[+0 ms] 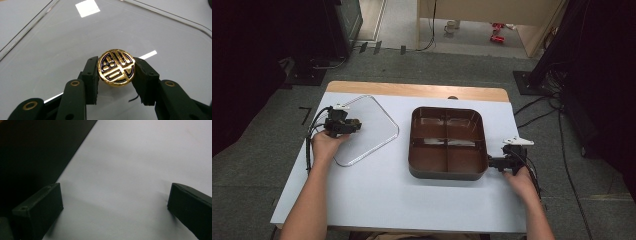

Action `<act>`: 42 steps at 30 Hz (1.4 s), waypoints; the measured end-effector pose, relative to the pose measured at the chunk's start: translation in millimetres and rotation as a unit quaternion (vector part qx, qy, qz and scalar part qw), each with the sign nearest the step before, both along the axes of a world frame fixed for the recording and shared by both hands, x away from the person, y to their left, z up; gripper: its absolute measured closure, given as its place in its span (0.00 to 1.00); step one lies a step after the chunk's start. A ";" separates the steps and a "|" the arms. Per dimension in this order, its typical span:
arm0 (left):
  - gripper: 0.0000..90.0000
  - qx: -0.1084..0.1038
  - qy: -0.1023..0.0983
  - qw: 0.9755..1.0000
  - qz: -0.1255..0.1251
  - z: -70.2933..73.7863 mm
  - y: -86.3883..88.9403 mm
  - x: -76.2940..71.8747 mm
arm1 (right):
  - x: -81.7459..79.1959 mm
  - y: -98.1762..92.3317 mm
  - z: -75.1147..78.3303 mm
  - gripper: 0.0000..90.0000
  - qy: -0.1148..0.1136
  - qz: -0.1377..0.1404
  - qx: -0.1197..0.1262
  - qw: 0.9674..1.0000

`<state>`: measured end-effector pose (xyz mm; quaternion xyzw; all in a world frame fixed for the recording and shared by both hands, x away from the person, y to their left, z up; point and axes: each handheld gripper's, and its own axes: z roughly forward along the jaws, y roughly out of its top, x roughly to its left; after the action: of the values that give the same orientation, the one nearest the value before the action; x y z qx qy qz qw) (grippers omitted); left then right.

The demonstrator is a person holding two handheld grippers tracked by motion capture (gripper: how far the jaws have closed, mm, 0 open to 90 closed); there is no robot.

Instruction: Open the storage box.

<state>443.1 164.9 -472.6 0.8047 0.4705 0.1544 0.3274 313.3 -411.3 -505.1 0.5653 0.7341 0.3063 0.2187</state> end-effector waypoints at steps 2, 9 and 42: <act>0.65 -0.006 0.003 1.000 0.002 -0.4 0.8 0.4 | 0.0 0.0 0.0 0.00 0.000 0.000 0.000 1.000; 0.52 -0.043 0.001 0.999 0.016 11.2 5.8 -3.1 | 0.0 0.0 0.0 0.00 0.000 0.000 0.000 1.000; 0.32 -0.082 -0.030 0.992 -0.086 38.7 -49.7 -83.9 | 0.1 -0.1 0.0 0.00 0.000 0.000 0.001 1.000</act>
<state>359.1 115.2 -433.9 0.8080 0.4002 0.1104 0.4181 313.3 -411.4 -505.1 0.5655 0.7339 0.3067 0.2181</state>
